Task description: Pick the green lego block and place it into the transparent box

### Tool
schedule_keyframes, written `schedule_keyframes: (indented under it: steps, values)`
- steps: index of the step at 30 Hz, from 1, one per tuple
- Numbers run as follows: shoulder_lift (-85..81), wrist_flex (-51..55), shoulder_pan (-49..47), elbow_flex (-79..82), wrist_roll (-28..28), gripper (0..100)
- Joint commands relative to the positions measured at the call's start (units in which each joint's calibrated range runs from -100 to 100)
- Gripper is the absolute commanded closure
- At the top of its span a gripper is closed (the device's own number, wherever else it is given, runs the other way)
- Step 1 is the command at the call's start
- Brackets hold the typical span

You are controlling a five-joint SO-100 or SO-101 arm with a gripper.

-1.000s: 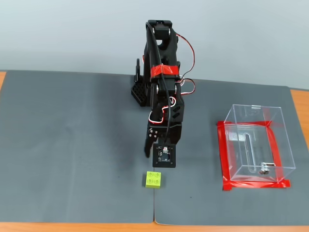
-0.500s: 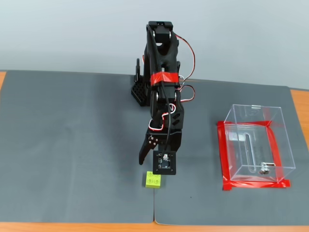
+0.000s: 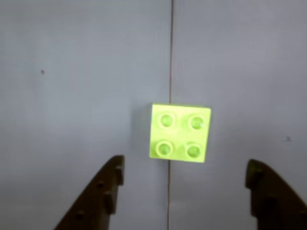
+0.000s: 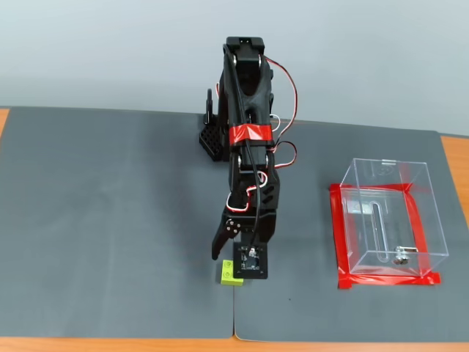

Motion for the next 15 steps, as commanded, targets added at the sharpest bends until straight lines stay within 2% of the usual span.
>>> schedule_keyframes:
  steps: [1,15]
  values:
    - [1.4,-0.8,-1.3,-4.4,-0.7,71]
    - [5.1,-0.8,-1.7,-5.5,-0.6,70]
